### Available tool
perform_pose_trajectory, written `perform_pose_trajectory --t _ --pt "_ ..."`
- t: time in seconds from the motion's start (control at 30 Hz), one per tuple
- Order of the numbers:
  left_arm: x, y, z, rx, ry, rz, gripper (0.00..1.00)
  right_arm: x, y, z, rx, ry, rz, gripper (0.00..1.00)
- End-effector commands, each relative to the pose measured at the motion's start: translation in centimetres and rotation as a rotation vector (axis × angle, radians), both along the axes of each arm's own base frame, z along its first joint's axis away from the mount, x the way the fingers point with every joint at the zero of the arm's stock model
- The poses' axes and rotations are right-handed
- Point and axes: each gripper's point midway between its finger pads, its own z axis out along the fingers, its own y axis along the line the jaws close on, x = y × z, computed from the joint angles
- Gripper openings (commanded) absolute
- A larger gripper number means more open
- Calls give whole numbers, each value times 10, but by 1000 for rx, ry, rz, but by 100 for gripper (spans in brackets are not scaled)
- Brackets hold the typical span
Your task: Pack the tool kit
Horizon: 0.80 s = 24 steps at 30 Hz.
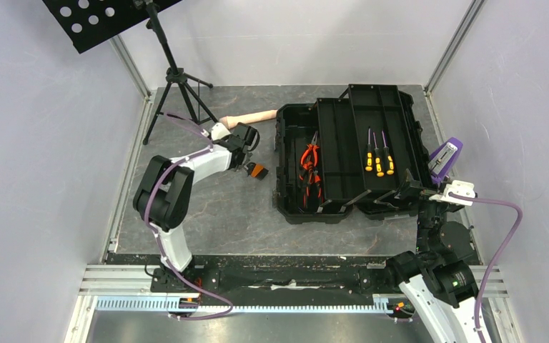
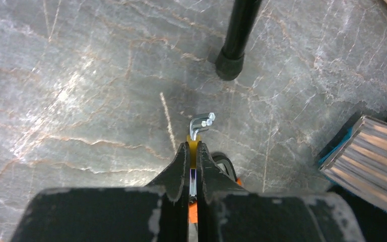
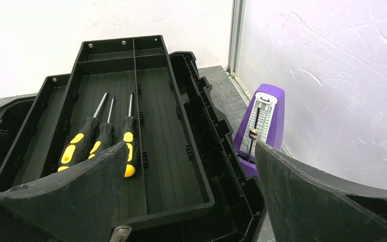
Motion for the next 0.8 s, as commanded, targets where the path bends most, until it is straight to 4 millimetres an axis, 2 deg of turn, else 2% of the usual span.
perform_pose_trajectory --t 0.0,0.2,0.4,0.47,0.57,0.77 --pt "-8 2 20 -55 -55 -17 2 -1 0 10 13 -38 1 98" --pt "-20 -2 49 -125 -157 -101 2 -2 0 10 15 -38 1 98" --pt "-27 -20 98 -243 -319 -228 2 -1 0 8 18 -35 1 98" --pt "-30 -32 115 -306 -367 -285 2 -1 0 7 22 -38 -1 98" --pt "-30 -57 155 -435 -488 -389 2 -1 0 7 28 -40 1 98" --pt "-36 -120 223 -629 -640 -622 2 0 1 8 32 -43 6 98"
